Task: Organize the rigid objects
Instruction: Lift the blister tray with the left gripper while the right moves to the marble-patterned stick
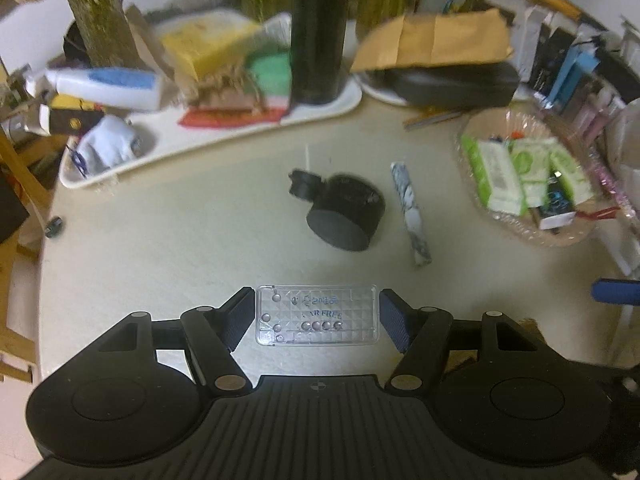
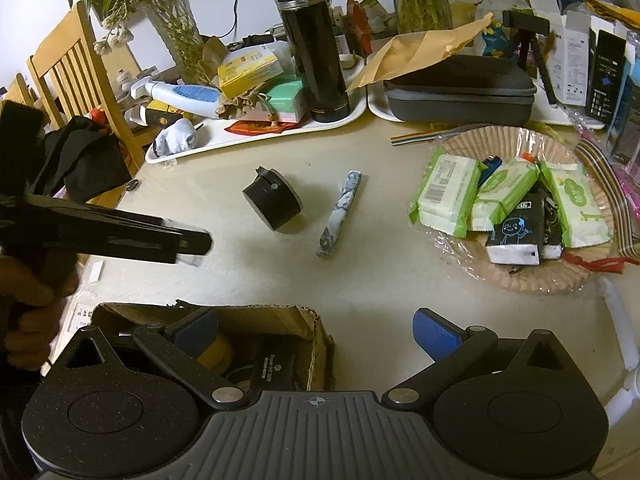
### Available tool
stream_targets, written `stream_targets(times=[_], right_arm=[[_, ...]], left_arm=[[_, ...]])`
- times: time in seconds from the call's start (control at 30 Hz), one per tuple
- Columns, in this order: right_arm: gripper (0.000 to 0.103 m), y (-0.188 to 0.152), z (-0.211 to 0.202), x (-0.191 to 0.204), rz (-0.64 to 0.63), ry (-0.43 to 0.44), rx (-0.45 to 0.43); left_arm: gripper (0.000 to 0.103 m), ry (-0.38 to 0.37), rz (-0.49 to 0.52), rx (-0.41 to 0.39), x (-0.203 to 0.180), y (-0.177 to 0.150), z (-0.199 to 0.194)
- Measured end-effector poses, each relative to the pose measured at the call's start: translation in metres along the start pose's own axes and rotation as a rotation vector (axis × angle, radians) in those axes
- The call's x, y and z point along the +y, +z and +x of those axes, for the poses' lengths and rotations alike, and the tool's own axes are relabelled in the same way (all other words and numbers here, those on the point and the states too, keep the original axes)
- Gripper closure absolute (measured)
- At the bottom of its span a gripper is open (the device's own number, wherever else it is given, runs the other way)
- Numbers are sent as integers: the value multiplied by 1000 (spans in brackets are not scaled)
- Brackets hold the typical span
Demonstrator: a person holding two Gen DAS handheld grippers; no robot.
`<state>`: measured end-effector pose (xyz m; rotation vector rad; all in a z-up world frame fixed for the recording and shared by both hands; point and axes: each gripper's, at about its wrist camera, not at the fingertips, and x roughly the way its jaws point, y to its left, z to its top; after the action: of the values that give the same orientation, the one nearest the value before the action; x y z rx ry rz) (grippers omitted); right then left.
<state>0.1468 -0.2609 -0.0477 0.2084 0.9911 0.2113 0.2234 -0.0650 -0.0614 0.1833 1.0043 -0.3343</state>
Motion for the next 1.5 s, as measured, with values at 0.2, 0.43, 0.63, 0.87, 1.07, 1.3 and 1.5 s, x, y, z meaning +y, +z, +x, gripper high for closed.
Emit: stream_targets(times=[0.2, 0.43, 0.63, 0.87, 1.07, 1.3, 1.5], right_arm=[[0, 1, 2, 1, -22, -10, 5], [0, 5, 8, 3, -47, -19, 11], [0, 10, 15, 9, -83, -17, 11], [0, 20, 25, 12, -119, -18, 12], [0, 30, 36, 14, -152, -11, 11], [0, 39, 51, 15, -166, 17, 32], [0, 47, 65, 17, -187, 25, 41]], left_arm=[[36, -22, 24, -102, 1, -10, -27], [36, 3, 32, -210, 2, -29, -61], [36, 15, 35, -298, 4, -43, -87], [36, 24, 17, -351, 11, -50, -109], [36, 50, 7, -387, 15, -57, -122], [36, 46, -16, -406, 27, -70, -135], [36, 56, -48, -402, 34, -79, -138]])
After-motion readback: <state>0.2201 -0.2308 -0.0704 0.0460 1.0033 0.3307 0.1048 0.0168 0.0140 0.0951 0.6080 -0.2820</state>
